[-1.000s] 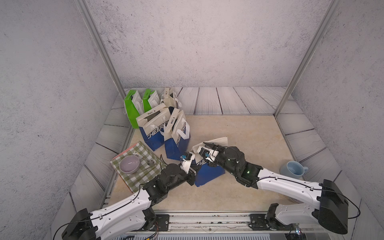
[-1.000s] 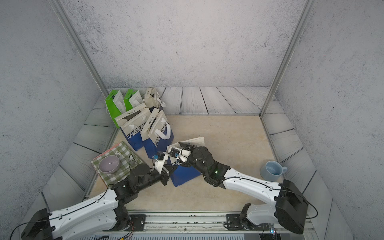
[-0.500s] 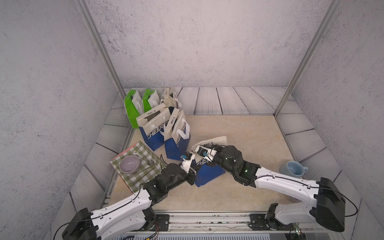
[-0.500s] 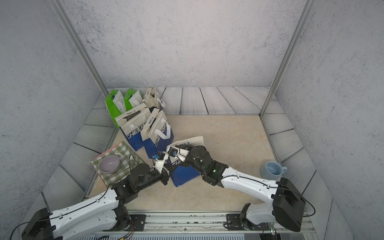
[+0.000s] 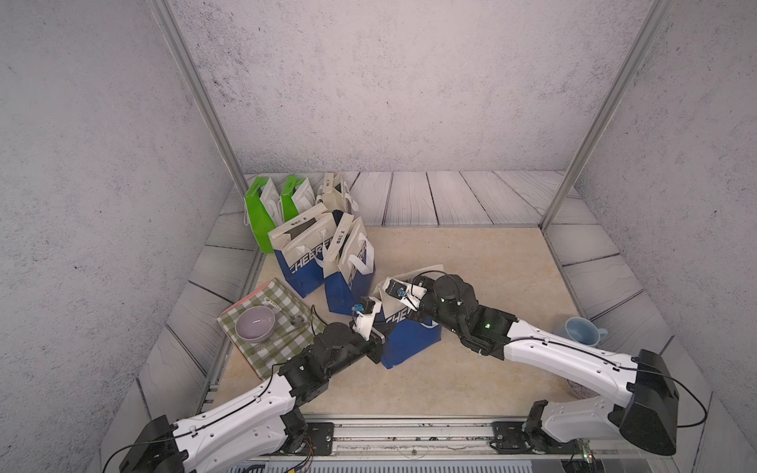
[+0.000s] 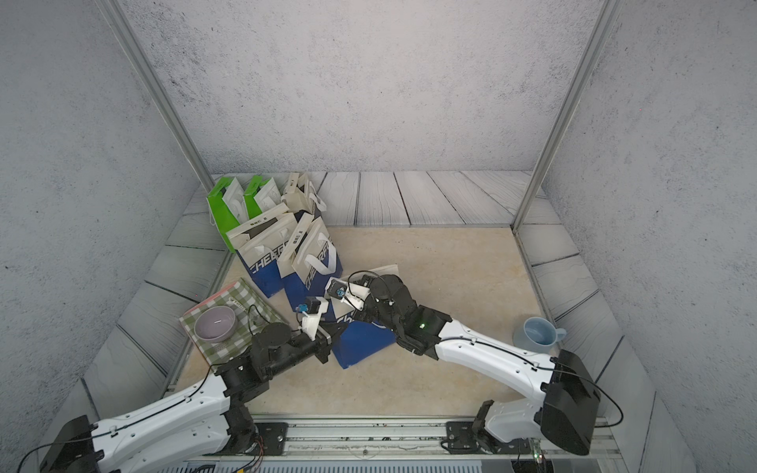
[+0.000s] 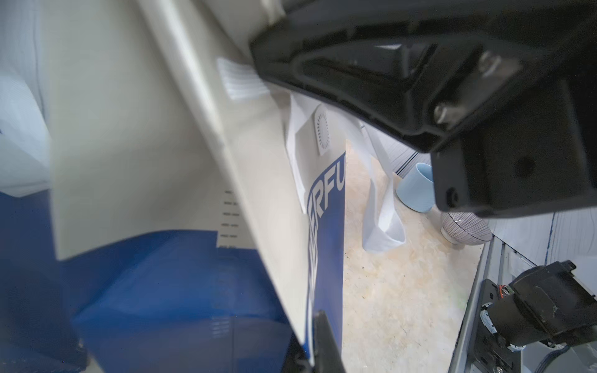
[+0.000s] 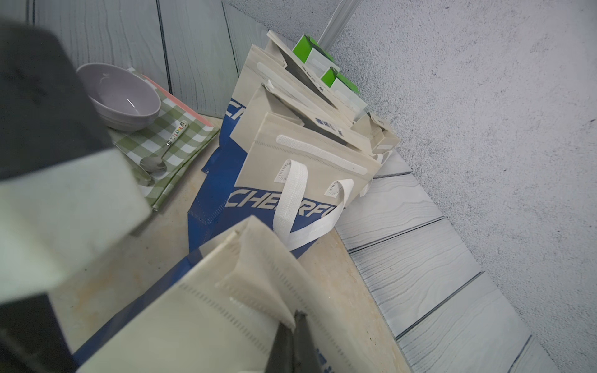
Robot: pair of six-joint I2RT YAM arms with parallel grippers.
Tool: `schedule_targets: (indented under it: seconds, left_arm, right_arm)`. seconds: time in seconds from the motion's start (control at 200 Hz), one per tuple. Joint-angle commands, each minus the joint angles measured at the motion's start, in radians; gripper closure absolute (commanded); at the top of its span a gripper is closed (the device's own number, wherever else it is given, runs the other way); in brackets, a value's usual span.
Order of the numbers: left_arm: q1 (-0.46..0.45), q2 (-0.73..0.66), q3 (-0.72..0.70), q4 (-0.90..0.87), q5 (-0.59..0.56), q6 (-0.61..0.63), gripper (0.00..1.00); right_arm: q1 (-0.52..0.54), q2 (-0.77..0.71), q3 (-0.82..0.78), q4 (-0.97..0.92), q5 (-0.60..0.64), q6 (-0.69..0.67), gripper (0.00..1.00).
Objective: Open the takeout bag
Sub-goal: Open the takeout bag at the center of the board.
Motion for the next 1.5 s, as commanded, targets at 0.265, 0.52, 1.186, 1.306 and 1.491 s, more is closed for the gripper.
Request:
schedule_targets:
  seconds: [0.265, 0.52, 1.186, 1.306, 1.491]
  left_arm:
    - [-0.006, -0.044, -0.056, -0.031, -0.021, 0.002, 1.0]
    - [-0.007, -0.04, -0.065, -0.018, -0.036, 0.003, 1.0]
    - [-0.007, 0.064, -0.082, 0.028, -0.011, 0.02, 1.0]
    - [-0.007, 0.07, -0.075, 0.033, -0.008, 0.017, 1.0]
    - [-0.007, 0.07, -0.074, 0.036, -0.003, 0.011, 1.0]
  right_arm:
    - [-0.178, 0.001, 0.218, -0.234, -0.147, 0.037, 1.0]
    - [-0.193, 0.032, 0.269, -0.316, -0.222, 0.032, 1.0]
    - [-0.212, 0.18, 0.54, -0.628, -0.359, -0.044, 1.0]
    - [-0.212, 0.153, 0.45, -0.536, -0.344, 0.008, 1.0]
    - [-0.211, 0.109, 0.319, -0.42, -0.35, 0.061, 0.88]
